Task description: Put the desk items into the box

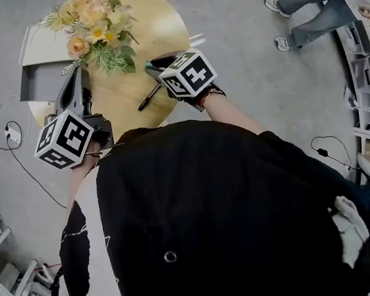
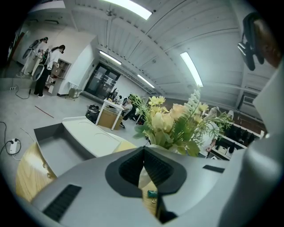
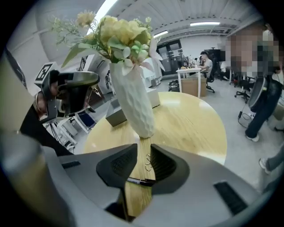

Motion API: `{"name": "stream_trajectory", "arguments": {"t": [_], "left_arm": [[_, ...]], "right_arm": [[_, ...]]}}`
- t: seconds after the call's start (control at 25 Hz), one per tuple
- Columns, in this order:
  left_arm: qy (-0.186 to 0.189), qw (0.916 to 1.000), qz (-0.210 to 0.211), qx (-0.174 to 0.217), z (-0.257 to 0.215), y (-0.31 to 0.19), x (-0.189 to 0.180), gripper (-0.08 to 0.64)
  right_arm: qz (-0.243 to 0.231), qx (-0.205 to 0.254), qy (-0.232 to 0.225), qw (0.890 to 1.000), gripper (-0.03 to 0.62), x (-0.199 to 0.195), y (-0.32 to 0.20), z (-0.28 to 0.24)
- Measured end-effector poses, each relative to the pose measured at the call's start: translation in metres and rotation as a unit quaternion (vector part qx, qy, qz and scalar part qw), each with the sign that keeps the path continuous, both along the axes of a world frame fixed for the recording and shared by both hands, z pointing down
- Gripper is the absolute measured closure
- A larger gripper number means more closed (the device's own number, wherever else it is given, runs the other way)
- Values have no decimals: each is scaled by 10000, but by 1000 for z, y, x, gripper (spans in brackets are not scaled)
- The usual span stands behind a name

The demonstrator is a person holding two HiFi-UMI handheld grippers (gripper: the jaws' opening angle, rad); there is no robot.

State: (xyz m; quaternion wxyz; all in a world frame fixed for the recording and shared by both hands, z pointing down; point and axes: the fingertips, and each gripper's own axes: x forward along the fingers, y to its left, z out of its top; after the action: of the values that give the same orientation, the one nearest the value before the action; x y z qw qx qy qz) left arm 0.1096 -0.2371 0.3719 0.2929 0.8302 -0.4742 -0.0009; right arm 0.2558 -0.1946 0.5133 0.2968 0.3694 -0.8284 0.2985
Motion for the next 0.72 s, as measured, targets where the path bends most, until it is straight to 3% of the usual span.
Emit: {"name": "stream_trajectory", "arguments": {"t": [0.32,0.72], "left_arm": [[25,9995,-316,-95,1,-8,-14,551],[16,9995,-303,-119,4,-5,-14,551]], "right_arm": [[-831,238,1036,9909,477,-7,3,20],[-826,263,1190,9891,479,-5,0,32]]}}
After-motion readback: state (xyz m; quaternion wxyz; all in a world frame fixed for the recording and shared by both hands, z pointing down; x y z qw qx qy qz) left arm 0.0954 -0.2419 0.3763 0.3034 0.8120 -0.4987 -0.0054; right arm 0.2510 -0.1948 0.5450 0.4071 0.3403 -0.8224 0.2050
